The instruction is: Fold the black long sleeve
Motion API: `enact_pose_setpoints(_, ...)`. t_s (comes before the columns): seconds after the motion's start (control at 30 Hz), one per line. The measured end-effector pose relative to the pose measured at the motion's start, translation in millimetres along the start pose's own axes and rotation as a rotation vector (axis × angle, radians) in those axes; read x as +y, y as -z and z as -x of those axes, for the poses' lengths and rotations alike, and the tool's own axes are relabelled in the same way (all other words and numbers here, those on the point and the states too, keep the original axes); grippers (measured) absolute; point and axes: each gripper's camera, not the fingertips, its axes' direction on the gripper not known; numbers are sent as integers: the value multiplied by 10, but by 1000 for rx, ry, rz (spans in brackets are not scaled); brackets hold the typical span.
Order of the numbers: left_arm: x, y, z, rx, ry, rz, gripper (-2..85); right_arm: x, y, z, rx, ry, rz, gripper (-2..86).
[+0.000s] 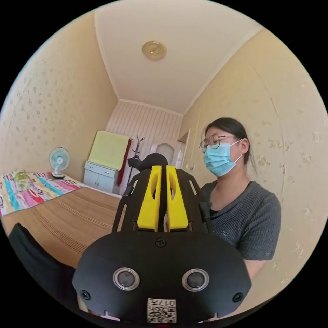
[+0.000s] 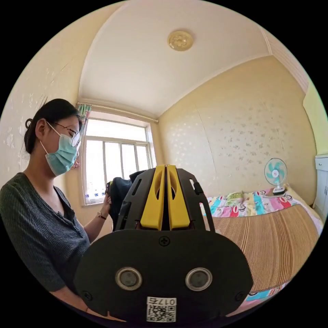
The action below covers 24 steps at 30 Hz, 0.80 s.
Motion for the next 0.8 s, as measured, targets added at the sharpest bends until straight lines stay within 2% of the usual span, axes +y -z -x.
enact_pose_setpoints(0.07,-186,-243,-340,-200,-134,103,4,-176,37,294,45,68,-51,3)
enact_pose_setpoints(0.17,-379,-587,-602,-352,-259,147,3,-407,22,589,167,97,-107,3)
enact_pose_setpoints(0.23,-478,-745,-611,-397,-296,128,2,-484,11,638,219,90,-159,3)
enact_pose_setpoints(0.3,-587,-874,-470,-405,-312,124,1,-558,-103,561,354,91,-202,3)
enact_pose_setpoints(0.37,-800,-1081,30,-394,-271,174,0,-648,-344,347,467,95,-166,3)
enact_pose_setpoints(0.4,-863,-1148,207,-400,-248,193,0,-719,-549,107,592,72,-154,3)
enact_pose_setpoints(0.47,-1102,-1530,1162,-537,-141,360,0,-827,-929,-400,783,64,-104,3)
enact_pose_setpoints(0.5,-1140,-1626,1449,-555,-113,403,1,-901,-1268,-874,868,30,7,4)
enact_pose_setpoints(0.57,-1204,-1850,2750,-516,111,427,5,-894,-1809,-1733,851,-110,203,6)
enact_pose_setpoints(0.6,-1180,-1879,3114,-499,195,416,6,-747,-2138,-2261,811,-213,305,8)
enact_pose_setpoints(0.67,-788,-1878,4386,-571,567,384,11,-411,-2507,-2764,695,-375,465,13)
enact_pose_setpoints(0.73,-357,-1689,4816,-674,755,301,25,-44,-2690,-2853,512,-428,534,22)
enact_pose_setpoints(0.8,18,-1516,4888,-711,801,210,49,542,-2782,-2663,384,-373,650,50)
